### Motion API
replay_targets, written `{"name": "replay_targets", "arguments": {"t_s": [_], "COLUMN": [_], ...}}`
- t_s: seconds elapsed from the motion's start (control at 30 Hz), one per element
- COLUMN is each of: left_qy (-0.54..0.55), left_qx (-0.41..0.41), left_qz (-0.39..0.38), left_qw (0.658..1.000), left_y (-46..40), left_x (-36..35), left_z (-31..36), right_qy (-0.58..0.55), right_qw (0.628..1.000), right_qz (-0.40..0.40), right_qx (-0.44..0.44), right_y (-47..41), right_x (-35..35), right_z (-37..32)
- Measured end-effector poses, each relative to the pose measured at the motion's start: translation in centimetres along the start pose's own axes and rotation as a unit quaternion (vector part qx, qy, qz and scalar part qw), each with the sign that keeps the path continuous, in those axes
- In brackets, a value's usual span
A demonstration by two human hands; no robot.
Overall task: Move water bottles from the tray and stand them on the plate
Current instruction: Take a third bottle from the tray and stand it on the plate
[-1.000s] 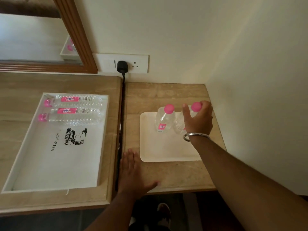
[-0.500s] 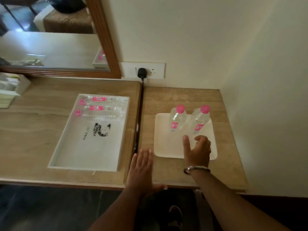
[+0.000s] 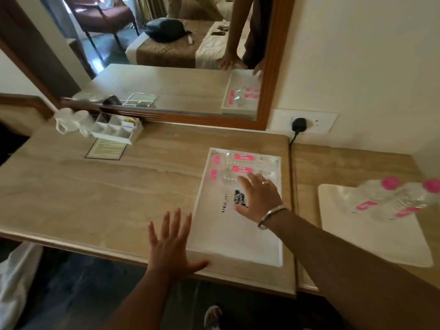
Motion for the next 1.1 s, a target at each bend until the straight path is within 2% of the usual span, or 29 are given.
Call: {"name": "replay_targets", "arguments": {"t_s": [0.13,0.3,0.53,0.7,0.77,0.87,0.9,1.0,1.03,1.1], "left_qy": [0.047,0.097,0.086,0.093,0.085,0.081,0.092,0.133,0.14,0.127], "left_qx": [-0.003,-0.024,-0.044,-0.036,-0.033,-0.018,-0.011,0.015,0.024,0.021], "left_qz": [-0.015,0.022,0.045,0.032,0.033,0.032,0.035,0.073,0.082,0.097], "left_qw": [0.999,0.995,0.994,0.994,0.995,0.996,0.995,0.988,0.986,0.987], "left_y": [-0.5,-3.1,-3.6,-3.2,-3.2,-2.9,-2.6,-1.5,-1.2,-0.9], "left_x": [-0.9,-3.6,-4.7,-4.4,-4.2,-3.9,-3.9,-3.4,-3.1,-2.3], "left_z": [-4.1,-4.6,-5.0,-4.8,-4.7,-4.3,-3.8,-0.2,1.2,4.4], "right_qy": [0.113,0.206,0.181,0.166,0.099,-0.113,-0.208,-0.451,-0.489,-0.521], "right_qw": [0.993,0.978,0.983,0.984,0.994,0.989,0.969,0.867,0.844,0.825], "right_qz": [-0.031,-0.027,-0.026,-0.04,0.0,0.098,0.128,0.162,0.16,0.155], "right_qx": [0.02,0.033,-0.009,0.045,0.052,0.006,-0.033,-0.138,-0.152,-0.156], "right_y": [-3.5,-7.2,-9.2,-7.1,-5.9,-3.7,-2.7,1.4,2.8,5.9], "right_x": [-1.3,-2.1,-2.3,-2.0,-0.6,2.8,4.0,7.0,7.6,8.4], "right_z": [-3.4,-5.3,-6.1,-4.9,-3.4,-0.8,0.3,4.6,5.6,7.6]}}
Point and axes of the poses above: each hand's wrist, its own y-axis away from the middle knuckle, its own x-axis out of the back of the hand, z = x × y, the point moved 2 cm from there along -y, towards the middle knuckle, and after that the axes turned 9 degrees about -x, right-handed, at the moved point
